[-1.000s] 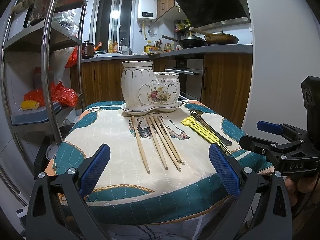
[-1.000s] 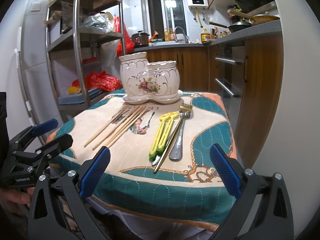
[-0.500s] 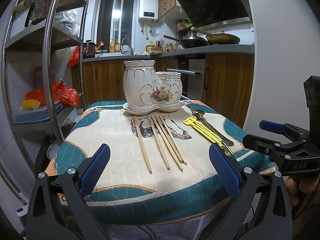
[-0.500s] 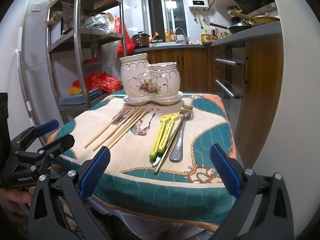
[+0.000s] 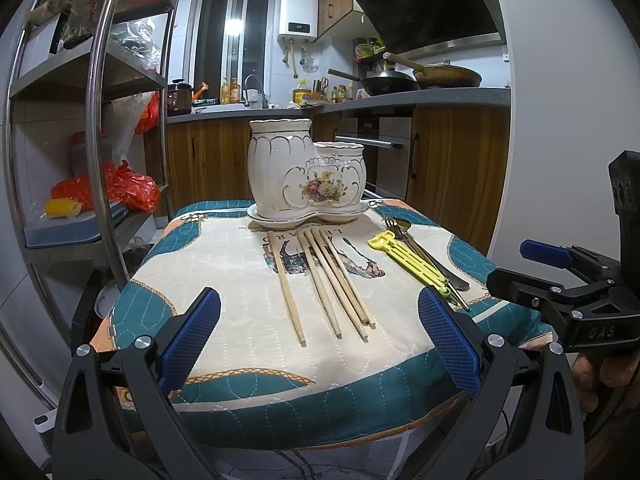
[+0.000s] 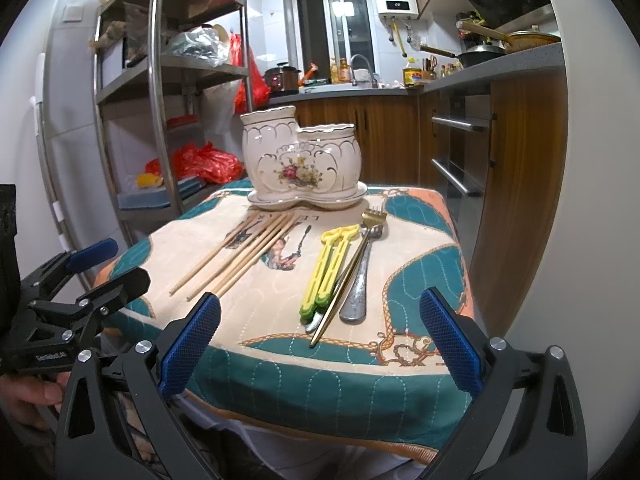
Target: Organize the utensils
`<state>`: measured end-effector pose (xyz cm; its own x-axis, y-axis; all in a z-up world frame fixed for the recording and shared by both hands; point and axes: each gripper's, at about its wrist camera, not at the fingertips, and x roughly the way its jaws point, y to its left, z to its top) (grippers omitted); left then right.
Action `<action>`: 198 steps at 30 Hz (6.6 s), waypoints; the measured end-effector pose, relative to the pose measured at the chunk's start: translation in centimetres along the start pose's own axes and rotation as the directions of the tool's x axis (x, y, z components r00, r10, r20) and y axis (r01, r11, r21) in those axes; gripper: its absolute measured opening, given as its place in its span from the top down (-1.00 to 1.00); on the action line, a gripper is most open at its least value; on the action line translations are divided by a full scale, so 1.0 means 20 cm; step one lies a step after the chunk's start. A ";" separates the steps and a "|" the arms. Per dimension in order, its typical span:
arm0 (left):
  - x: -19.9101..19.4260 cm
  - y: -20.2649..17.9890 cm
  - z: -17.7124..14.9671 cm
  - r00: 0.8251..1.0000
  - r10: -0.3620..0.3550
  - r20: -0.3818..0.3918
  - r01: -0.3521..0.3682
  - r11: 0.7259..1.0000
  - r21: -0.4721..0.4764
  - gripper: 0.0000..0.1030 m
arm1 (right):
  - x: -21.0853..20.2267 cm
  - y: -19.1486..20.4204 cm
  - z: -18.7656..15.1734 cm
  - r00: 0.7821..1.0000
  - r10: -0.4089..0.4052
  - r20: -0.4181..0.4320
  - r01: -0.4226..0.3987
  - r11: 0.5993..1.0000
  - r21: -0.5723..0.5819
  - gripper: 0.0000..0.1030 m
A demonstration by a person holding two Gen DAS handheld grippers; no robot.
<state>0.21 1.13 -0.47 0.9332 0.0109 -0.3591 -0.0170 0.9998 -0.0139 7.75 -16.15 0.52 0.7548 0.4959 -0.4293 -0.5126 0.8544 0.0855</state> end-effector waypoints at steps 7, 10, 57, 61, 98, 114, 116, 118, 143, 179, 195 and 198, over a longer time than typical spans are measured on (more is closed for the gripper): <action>0.01 -0.01 0.00 1.000 0.001 -0.003 -0.001 1.000 0.002 -0.90 | 0.00 0.00 0.00 1.000 0.000 0.000 0.000 1.000 0.000 -0.93; 0.01 -0.01 0.00 1.000 0.003 -0.003 -0.003 1.000 0.002 -0.90 | 0.00 0.00 0.00 1.000 0.000 0.001 0.000 1.000 -0.002 -0.93; 0.80 0.25 0.22 0.863 0.085 -0.497 -0.084 0.996 0.025 0.85 | 0.65 -0.31 0.30 0.939 0.056 -0.340 0.002 0.986 0.169 0.31; 0.78 0.28 0.22 0.862 0.065 -0.503 -0.072 0.997 0.006 0.86 | 0.73 -0.31 0.32 0.929 0.056 -0.365 0.010 0.984 0.177 0.50; 0.90 0.40 0.30 0.757 -0.023 -0.653 0.014 1.000 -0.019 0.84 | 0.81 -0.42 0.38 0.866 0.152 -0.476 -0.014 0.959 0.282 0.65; 1.04 0.35 0.36 0.553 0.030 -0.833 0.125 0.985 0.119 0.83 | 0.79 -0.43 0.38 0.841 0.168 -0.514 -0.032 0.964 0.263 0.87; 1.03 0.36 0.36 0.558 0.028 -0.829 0.129 0.984 0.120 0.85 | 0.77 -0.44 0.39 0.844 0.179 -0.506 -0.042 0.962 0.269 0.87; 1.01 0.36 0.36 0.577 0.023 -0.816 0.127 0.985 0.117 0.89 | 0.75 -0.45 0.40 0.845 0.195 -0.498 -0.056 0.958 0.280 0.88; 0.58 0.46 0.98 0.978 -0.202 -0.049 0.193 0.970 -0.146 0.89 | 0.51 -0.30 0.98 0.949 0.225 -0.219 -0.193 0.968 0.158 0.88; 1.01 0.39 0.89 0.984 -0.068 0.163 0.092 0.986 -0.140 0.89 | 0.99 -0.16 1.17 0.958 0.118 -0.260 -0.116 0.993 0.024 0.88; 0.97 0.45 0.88 0.989 0.028 0.147 -0.006 0.989 -0.147 0.03 | 1.19 -0.24 1.20 0.946 0.154 -0.287 -0.121 0.984 0.129 0.82; 0.92 0.48 0.87 0.990 0.021 0.139 0.003 0.985 -0.174 -0.02 | 1.21 -0.25 1.17 0.941 0.151 -0.304 -0.120 0.986 0.119 0.61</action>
<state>23.48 11.30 8.99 0.9734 0.0345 -0.2264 -0.0759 0.9813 -0.1769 38.10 -4.76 10.78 0.5081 0.5481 -0.6644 -0.5469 0.8012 0.2427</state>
